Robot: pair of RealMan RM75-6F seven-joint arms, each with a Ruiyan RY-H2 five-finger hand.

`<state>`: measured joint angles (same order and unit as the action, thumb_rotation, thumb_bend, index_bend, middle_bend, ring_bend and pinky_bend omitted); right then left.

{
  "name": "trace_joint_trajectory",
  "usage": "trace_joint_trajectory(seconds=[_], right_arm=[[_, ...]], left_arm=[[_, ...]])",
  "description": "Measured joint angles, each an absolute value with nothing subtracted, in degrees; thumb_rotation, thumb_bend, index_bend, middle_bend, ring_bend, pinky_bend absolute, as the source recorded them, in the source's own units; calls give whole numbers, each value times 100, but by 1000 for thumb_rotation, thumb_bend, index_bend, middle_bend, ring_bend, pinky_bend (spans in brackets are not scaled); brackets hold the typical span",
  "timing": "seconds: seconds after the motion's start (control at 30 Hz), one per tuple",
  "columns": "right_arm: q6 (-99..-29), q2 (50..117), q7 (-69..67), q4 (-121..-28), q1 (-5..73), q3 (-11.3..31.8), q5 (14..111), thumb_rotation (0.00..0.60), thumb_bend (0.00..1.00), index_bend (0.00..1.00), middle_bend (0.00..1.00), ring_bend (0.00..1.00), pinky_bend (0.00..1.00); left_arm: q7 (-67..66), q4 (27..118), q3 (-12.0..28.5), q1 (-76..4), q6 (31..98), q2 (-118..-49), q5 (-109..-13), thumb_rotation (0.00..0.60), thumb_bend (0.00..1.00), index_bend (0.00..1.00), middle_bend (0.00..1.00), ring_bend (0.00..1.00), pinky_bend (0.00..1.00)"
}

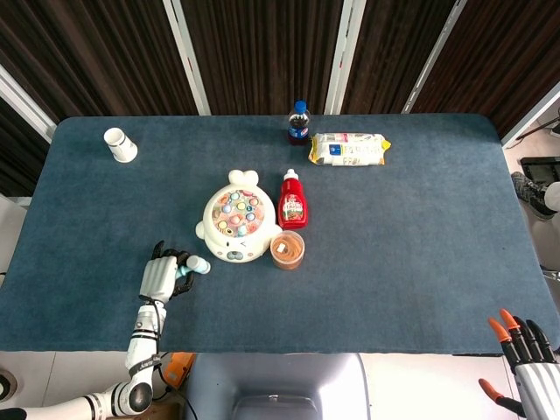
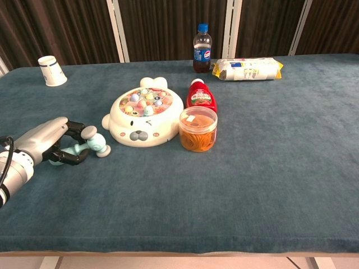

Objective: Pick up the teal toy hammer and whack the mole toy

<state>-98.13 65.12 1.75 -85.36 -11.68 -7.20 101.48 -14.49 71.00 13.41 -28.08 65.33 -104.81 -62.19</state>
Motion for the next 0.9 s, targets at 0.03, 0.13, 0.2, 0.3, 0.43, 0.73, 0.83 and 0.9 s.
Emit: trace_joint_trajectory(seconds=[0.03,0.13,0.2,0.3,0.43,0.73,0.83,0.9], right_arm=[[-9816,6512,173,-8535,-1168,-721,10152,600,174,0,0,0,0],[-9822,6512,169,-8533,-1170,-719,10153,600,174,0,0,0,0],[-9821,6511,165,-8534,-1171,-722,10153,600,174,0,0,0,0],[-9833,6512,162,-8529,-1175,-723,10161,600,175,0,0,0,0],[-9834,6513,154,-8526,-1177,-724,10162,600,174,0,0,0,0],[-9837,6507,130,-8519,-1179,-729,10165,600,174,0,0,0,0],[-9827,6507,134,-8521,-1177,-729,10162,600,174,0,0,0,0],[-9816,6510,148,-8525,-1174,-735,10170,600,174,0,0,0,0]], left_arm=[[-1467,7104,1340,-2810,6532,-10479,-6213,600,440,488,501,274,120],[-1545,7116,1329,-2812,6549,-10472,-6208,600,445,529,554,323,185],[-1594,7138,1318,-2809,6576,-10471,-6207,600,459,565,602,370,257],[-1680,7156,1293,-2801,6612,-10471,-6209,600,487,606,661,444,414],[-1762,7139,1284,-2789,6715,-10500,-6221,600,599,672,751,572,652],[-1526,6915,1312,-2737,6995,-10630,-6427,600,685,743,872,708,968],[-1262,6897,1308,-2705,7017,-10624,-6516,600,708,730,878,729,1000],[-1041,6893,1309,-2680,7033,-10617,-6579,600,732,719,878,757,1000]])
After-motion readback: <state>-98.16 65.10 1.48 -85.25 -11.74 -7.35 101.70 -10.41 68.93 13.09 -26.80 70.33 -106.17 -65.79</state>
